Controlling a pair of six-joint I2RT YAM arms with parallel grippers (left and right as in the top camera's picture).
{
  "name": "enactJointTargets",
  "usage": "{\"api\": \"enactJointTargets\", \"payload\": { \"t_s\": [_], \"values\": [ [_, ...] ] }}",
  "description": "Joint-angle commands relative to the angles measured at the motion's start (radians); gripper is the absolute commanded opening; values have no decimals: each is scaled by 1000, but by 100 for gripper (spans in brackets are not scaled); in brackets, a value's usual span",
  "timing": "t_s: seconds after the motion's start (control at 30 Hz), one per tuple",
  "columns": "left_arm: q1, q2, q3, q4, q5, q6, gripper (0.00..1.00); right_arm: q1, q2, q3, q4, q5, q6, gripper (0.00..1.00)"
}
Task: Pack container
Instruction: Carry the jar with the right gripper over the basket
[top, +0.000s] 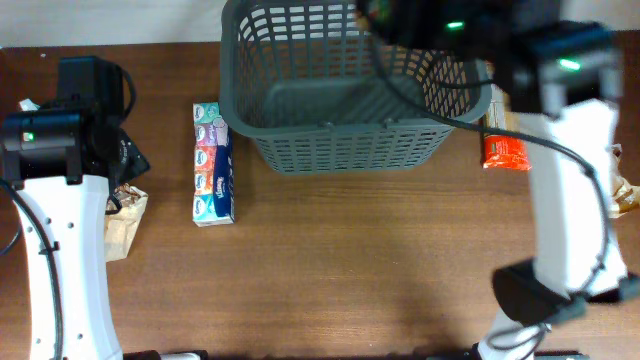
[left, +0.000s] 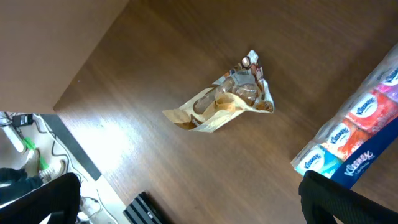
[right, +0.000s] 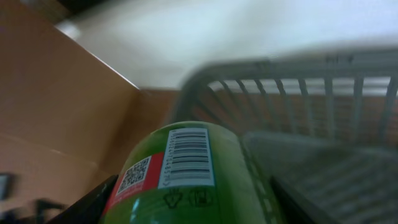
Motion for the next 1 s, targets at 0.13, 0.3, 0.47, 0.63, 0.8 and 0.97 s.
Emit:
{"api": "enactJointTargets", "payload": {
  "t_s": [0.13, 0.3, 0.47, 0.63, 0.8, 0.97],
  "values": [
    [6, 3, -6, -34, 11, 1, 100, 28, 197, 11, -46, 222, -60, 4],
    [6, 3, -6, -33, 11, 1, 100, 8, 293, 11, -93, 287, -67, 4],
    [6, 3, -6, -29, 11, 1, 100, -8, 382, 10, -159, 348, -67, 4],
    [6, 3, -6, -26, 10, 1, 99, -24, 462, 10, -214, 359, -67, 4],
    [6, 3, -6, -26, 10, 1, 99, -34, 528, 9, -259, 359, -67, 4],
    [6, 3, -6, -26, 10, 1, 100, -35, 559, 8, -282, 359, -66, 4]
  ]
}}
